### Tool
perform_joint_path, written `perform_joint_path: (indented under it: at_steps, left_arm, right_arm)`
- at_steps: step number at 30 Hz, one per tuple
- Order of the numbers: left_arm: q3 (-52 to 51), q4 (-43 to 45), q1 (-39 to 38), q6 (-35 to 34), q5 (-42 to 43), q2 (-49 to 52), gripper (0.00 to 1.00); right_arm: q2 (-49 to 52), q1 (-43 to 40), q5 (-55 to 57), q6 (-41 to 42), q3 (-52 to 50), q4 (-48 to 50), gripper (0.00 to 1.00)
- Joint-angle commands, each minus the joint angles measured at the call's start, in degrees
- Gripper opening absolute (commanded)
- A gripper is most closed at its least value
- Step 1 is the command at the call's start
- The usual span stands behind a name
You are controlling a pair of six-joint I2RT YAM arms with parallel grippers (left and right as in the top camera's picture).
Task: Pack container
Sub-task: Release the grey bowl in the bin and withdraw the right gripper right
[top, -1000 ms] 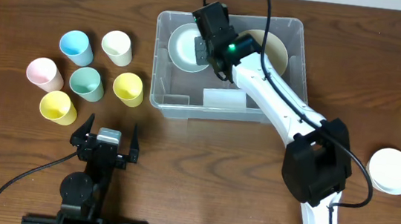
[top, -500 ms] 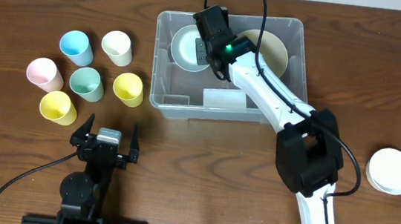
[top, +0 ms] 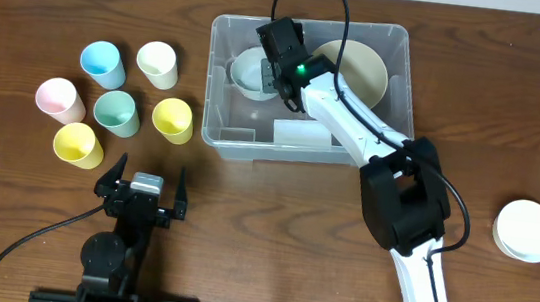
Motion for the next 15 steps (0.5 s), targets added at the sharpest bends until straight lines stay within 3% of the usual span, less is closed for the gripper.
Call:
perform_joint_path:
  at_steps: [1,9,14,15]
  left_arm:
    - [-0.9,-2.0,0.3,0.2,0.9,-0.3,0.98]
    - [-0.9,-2.0,0.3,0.2,0.9,-0.3,0.98]
    - [-0.9,-2.0,0.3,0.2,0.9,-0.3,0.98]
    - [-0.9,-2.0,0.3,0.2,0.9,-0.3,0.98]
  right_arm:
    - [0.2,-0.5,0.5,-0.1,0.3,0.6,0.23]
    - [-2.2,-0.4,-0.1,-2.4,3.2,-1.5,0.32]
    - [-8.5,-0.5,-0.3,-2.7,9.9,-11.3,0.36]
    - [-10.1,-0.7,-0.2,-2.9,11.2,-13.7,0.42]
